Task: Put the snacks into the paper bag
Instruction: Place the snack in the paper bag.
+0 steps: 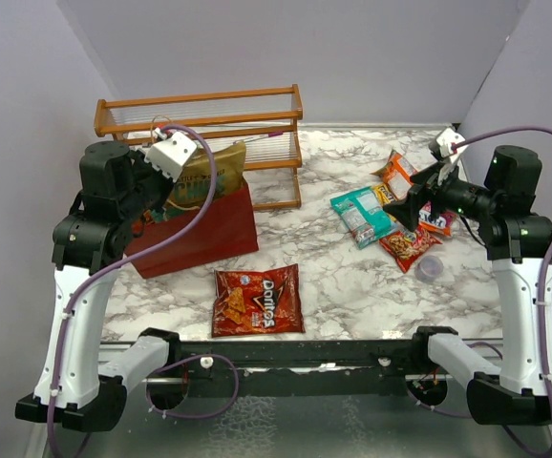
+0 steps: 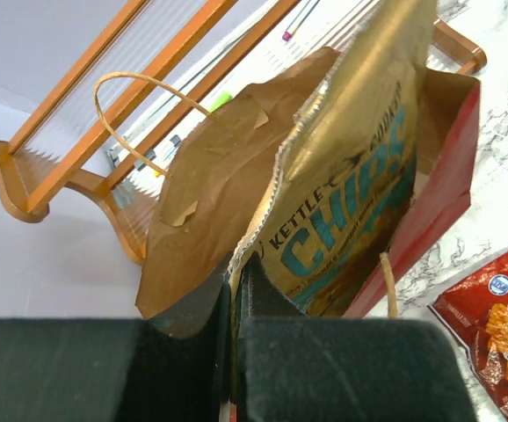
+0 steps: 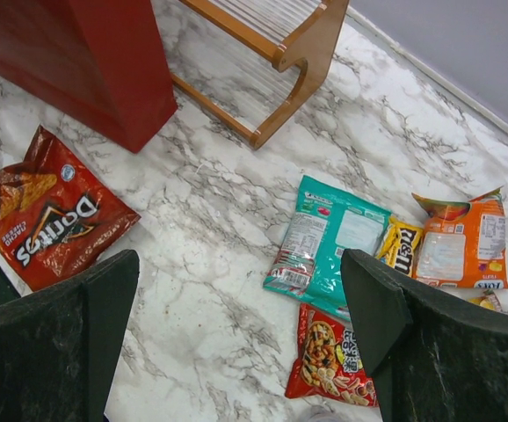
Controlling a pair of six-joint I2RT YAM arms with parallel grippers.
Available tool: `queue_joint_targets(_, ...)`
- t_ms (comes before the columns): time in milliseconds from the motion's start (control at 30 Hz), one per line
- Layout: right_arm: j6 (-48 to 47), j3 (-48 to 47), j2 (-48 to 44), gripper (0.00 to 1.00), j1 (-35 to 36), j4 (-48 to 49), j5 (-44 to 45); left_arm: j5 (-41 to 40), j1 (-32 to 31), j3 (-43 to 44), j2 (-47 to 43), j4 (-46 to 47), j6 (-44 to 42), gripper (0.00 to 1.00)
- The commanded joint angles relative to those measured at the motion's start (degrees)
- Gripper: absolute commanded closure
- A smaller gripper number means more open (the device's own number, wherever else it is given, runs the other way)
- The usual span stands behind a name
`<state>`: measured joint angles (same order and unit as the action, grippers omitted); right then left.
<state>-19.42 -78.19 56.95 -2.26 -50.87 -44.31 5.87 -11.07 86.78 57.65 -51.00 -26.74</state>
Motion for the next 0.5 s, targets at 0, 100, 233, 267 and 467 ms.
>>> queue_joint_targets(0,0.9,0.9,-0.7,0.01,-0.5,2.0,-1.6,3.5,2.0,-0.2,-1.2,1.5,1.4,1.0)
queue_joint_targets(100,0.9,1.2,-0.7,0.01,-0.5,2.3,-1.8,2.5,3.4,-3.2,-2.0,0.8,0.9,1.0)
queue_joint_targets(233,1.0,1.4,-0.5,0.01,-0.6,2.5,-2.4,2.1,4.1,-6.6,-2.8,-1.2,-0.9,0.92)
queue_joint_targets(267,1.0,1.4,-0.4,0.01,-0.6,2.5,-2.5,2.3,4.1,-7.1,-2.7,-1.8,-1.3,0.89)
queue_joint_targets(467,1.1,1.5,-0.3,0.01,-0.8,2.8,-2.9,2.3,4.2,-6.8,-0.3,-4.9,-3.0,0.69)
